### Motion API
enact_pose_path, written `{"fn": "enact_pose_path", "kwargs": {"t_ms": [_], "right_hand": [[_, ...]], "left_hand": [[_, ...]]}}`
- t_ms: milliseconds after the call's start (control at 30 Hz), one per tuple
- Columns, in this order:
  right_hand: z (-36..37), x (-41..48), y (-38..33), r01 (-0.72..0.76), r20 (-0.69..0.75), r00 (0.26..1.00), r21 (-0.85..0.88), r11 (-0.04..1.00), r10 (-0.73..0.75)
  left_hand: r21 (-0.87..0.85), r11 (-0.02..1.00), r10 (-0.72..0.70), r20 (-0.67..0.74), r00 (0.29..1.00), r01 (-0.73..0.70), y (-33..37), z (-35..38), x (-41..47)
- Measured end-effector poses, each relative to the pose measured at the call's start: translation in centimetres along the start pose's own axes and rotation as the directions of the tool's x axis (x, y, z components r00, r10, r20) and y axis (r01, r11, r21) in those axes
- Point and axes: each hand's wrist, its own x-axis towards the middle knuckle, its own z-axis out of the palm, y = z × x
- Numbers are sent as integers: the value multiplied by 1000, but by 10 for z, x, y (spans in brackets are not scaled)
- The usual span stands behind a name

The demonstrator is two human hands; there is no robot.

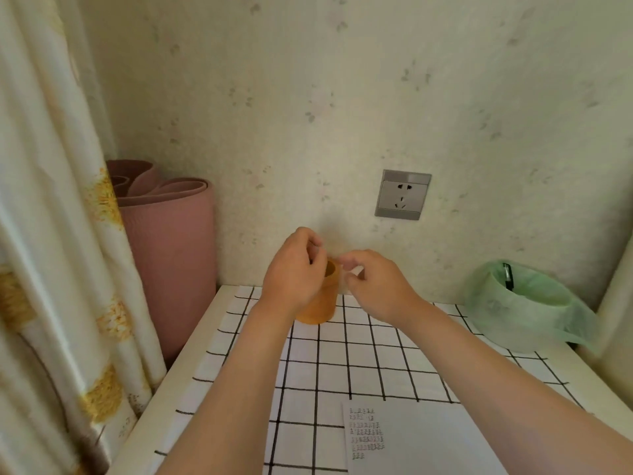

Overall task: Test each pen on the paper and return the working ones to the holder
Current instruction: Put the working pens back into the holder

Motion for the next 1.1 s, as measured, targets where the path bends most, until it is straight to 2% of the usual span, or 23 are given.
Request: {"fn": "enact_pose_path", "kwargs": {"t_ms": [133, 200, 267, 333, 433, 567, 700, 800, 867, 1100], "right_hand": [[-29, -42, 30, -144, 61, 987, -55, 988, 147], [-46, -65, 46, -212, 87, 972, -59, 976, 216], [-61, -89, 61, -274, 116, 952, -80, 958, 282], [-77, -113, 74, -337, 127, 928, -123, 933, 352], [-92, -144, 94, -413, 114, 893, -170, 894, 435], [-101, -167, 112, -463, 134, 823, -405, 788, 552], [-105, -176, 117, -507, 106, 722, -592, 627, 684], [-107, -181, 117, -499, 102, 692, -647, 576, 715], [-107, -184, 118, -485, 108, 696, -659, 575, 710], [-97, -186, 123, -424, 147, 766, -617, 663, 626]], "left_hand": [[47, 999, -12, 131, 991, 6, 33, 33, -32], [73, 997, -12, 262, 965, -7, 48, 52, -52], [54, 998, 4, 419, 908, -30, 57, 72, -68], [115, 989, 15, 521, 853, -88, 68, 89, -80], [151, 978, 24, 609, 793, -146, 85, 111, -93], [198, 941, 55, 711, 701, -274, 98, 145, -103], [249, 892, 40, 789, 614, -378, 99, 179, -116], [283, 849, 43, 804, 593, -446, 97, 194, -122], [278, 851, 59, 794, 605, -447, 96, 200, -122], [223, 886, 91, 775, 625, -406, 99, 203, -122]]}}
